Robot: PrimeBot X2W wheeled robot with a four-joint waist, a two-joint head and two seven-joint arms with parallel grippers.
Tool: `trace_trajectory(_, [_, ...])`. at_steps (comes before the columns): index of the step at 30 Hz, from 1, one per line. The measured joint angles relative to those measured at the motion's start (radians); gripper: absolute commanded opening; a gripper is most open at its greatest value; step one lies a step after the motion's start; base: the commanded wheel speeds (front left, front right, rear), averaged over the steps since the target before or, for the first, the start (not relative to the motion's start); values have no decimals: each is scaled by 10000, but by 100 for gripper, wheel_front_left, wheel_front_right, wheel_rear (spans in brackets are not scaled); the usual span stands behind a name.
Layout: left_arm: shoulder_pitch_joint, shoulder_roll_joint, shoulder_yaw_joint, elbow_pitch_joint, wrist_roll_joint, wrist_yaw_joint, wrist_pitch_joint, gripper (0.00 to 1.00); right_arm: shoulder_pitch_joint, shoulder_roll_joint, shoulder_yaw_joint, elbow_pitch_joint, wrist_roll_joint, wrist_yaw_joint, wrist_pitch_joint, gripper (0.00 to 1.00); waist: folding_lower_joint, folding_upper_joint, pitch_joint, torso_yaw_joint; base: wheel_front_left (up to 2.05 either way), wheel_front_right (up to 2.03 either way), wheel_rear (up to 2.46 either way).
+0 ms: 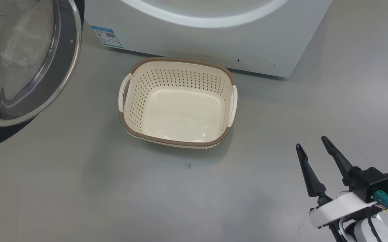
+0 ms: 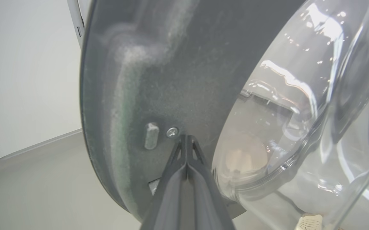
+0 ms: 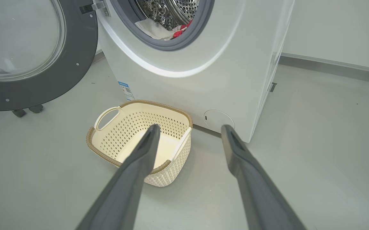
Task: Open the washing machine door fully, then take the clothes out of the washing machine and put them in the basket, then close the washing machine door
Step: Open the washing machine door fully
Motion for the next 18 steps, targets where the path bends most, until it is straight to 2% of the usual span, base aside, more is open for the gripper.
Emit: trace_trajectory(18, [-1127, 502, -10, 1262, -56, -500, 8, 0, -234, -199, -90, -92, -73, -4, 86, 100, 1, 0, 626, -186, 0, 0, 0])
